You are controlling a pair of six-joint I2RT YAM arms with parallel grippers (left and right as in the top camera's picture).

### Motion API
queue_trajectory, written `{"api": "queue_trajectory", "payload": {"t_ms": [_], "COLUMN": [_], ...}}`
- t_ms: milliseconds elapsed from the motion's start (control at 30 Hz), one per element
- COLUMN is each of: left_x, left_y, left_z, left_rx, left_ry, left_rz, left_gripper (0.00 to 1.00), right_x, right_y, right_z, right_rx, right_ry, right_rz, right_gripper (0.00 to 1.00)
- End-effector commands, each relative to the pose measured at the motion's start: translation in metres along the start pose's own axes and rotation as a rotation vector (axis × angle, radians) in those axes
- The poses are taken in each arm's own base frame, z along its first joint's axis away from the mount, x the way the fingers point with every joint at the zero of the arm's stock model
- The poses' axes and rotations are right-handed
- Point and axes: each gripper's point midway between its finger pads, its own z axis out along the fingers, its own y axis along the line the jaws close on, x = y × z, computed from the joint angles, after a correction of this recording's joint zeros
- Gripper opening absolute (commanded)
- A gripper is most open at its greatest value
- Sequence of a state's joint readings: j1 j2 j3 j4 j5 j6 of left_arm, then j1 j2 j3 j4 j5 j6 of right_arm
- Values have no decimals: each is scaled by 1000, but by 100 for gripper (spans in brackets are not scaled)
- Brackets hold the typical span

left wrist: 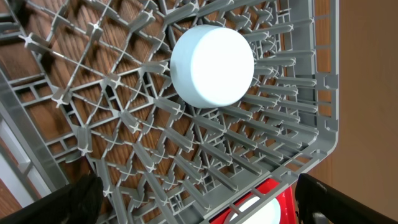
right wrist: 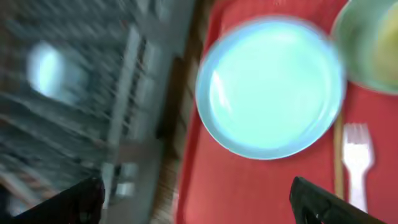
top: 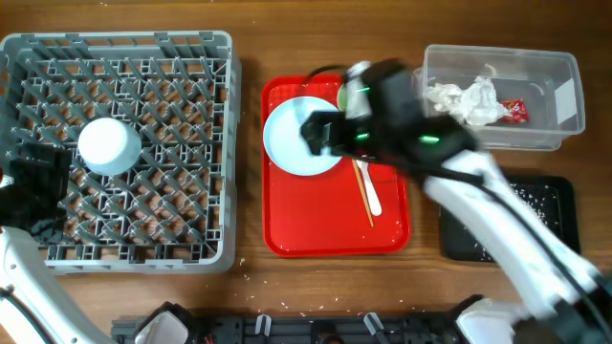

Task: Sort waste into correct bins and load items into the dishwasher rack
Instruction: 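Reach the right gripper to the light-blue plate and grasp its rim, then lift the plate with the right gripper and carry it left toward the rack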

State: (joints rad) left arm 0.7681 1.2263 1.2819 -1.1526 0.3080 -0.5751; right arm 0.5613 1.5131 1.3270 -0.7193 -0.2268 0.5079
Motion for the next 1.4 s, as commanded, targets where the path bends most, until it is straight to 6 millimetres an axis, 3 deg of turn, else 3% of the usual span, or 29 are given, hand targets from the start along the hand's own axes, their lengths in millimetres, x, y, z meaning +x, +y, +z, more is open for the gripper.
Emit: {"api": "queue_trajectory", "payload": {"t_ms": [0, 33, 167, 200, 333, 500, 633, 700, 767, 867, 900, 933, 967, 1000, 1033, 1133, 1233, 1333, 1367], "left_x": [-2, -2, -2, -2, -2, -2, -2, -2, -2, -2, -2, -2, -2, -2, -2, -2, -2, -2, -2], "left_y": [2, 2, 2, 2, 2, 2, 2, 2, 2, 2, 2, 2, 2, 2, 2, 2, 2, 2, 2], "left_z": [0, 0, 0, 0, 0, 0, 0, 0, 0, 0, 0, 0, 0, 0, 0, 0, 0, 0, 0], "left_rx": [-7, -7, -7, -7, -7, -7, -7, -7, -7, -7, -7, -7, -7, -7, -7, -7, -7, -7, -7], "left_ry": [-6, -6, -6, -6, -6, -6, -6, -6, -6, -6, -6, -6, -6, -6, -6, -6, -6, -6, -6], "left_rz": [-15, -16, -15, -15, -15, -15, -15, -15, -15, -15, -15, -15, -15, -15, -15, -15, -15, -15, -15], "left_gripper": [100, 100, 100, 100, 100, 100, 100, 100, 100, 100, 100, 100, 100, 100, 100, 100, 100, 100, 100], "right_x": [28, 33, 32, 31, 57, 110, 141, 148, 149, 131, 120, 114, 109, 107, 105, 110, 118, 130, 135], "right_y": [-19, -26, -39, -47, -77, -92, -72, -59, -46, -11, 6, 18, 29, 39, 44, 40, 10, -8, -12], "right_z": [82, 109, 157, 166, 180, 156, 121, 102, 84, 62, 60, 59, 61, 64, 71, 97, 135, 151, 156], "right_rx": [150, 162, 172, 203, 310, 422, 386, 371, 354, 246, 178, 131, 95, 65, 62, 126, 271, 327, 335], "right_ry": [108, 130, 110, 97, 178, 381, 542, 572, 569, 465, 409, 372, 340, 316, 294, 268, 269, 316, 335], "right_rz": [-43, -37, -40, -34, -26, 99, 149, 137, 115, 35, -35, -85, -125, -164, -185, -225, -314, -356, -375], "right_gripper": [74, 56, 11, 4, 4, 4, 4, 4, 4, 7, 13, 38, 79, 94, 96, 96, 89, 71, 61]}}
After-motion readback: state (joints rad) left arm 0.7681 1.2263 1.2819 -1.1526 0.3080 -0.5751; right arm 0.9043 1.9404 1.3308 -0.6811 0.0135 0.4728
